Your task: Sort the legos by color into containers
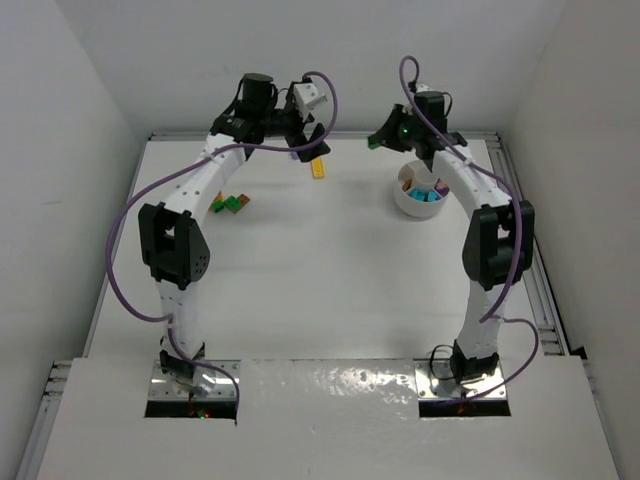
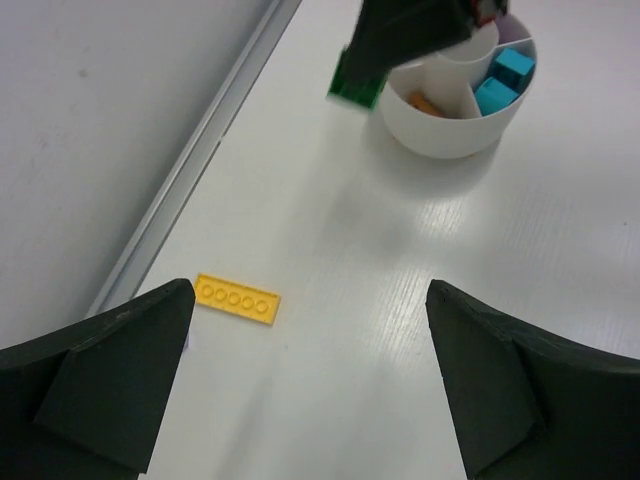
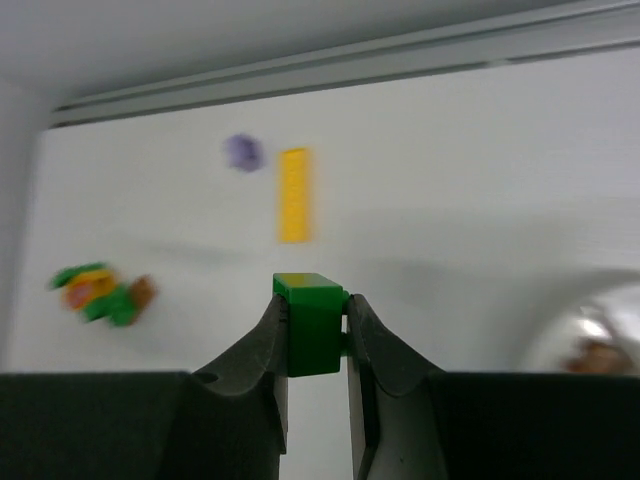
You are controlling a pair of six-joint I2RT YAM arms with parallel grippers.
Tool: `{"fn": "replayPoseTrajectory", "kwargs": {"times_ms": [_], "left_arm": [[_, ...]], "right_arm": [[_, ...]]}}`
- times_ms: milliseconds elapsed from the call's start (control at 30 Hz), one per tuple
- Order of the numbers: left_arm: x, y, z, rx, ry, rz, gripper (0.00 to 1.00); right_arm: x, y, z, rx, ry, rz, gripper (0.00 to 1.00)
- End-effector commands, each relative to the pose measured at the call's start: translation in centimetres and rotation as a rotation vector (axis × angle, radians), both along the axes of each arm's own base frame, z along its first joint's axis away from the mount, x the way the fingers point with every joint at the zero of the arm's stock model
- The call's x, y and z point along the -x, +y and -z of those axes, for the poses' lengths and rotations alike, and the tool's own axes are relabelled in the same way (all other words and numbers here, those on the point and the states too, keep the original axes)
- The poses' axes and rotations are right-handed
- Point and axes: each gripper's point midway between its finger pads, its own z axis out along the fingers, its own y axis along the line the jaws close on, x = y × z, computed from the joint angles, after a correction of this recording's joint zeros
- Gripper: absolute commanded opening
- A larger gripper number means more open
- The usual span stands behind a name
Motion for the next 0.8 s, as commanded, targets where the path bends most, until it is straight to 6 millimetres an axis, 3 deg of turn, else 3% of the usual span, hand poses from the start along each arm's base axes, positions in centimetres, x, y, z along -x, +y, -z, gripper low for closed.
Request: {"fn": "replayPoseTrajectory", "kwargs": {"times_ms": [0,33,133,267,500,767], "left_arm": [[-0.7,1.0,0.3,-0.019,0.031,-0.121,1.0],[-0.8,1.3,0.5,-0.025,0.04,-0.142,1.0],[-1.1,2.2,1.2,-0.041,0.067,-0.201,1.0],[-1.5,3.4,2.3,-0.07,0.093,-0.273,1.0],[-1.9,4.5,3.6,-0.092,0.117,-0.349,1.0],[-1.9,4.7,3.6,-0.095,0.117,-0.358,1.0]], "right_arm": [[-0.1,-8.3,-0.9,0.279,-0.005,0.227,0.0],[-0.3,-10.4,-0.5,0.363,0.009,0.303,0.0],[0.1,-13.5,1.1,0.531,0.076,0.368,0.0],[-0.6,-15.8,1.9,0.575,0.085,0.413,0.0],[-2.6,-16.8,3.8,0.571,0.1,0.424,0.0],[-3.4,-17.7,5.9,0.561,0.131,0.439,0.0]]}}
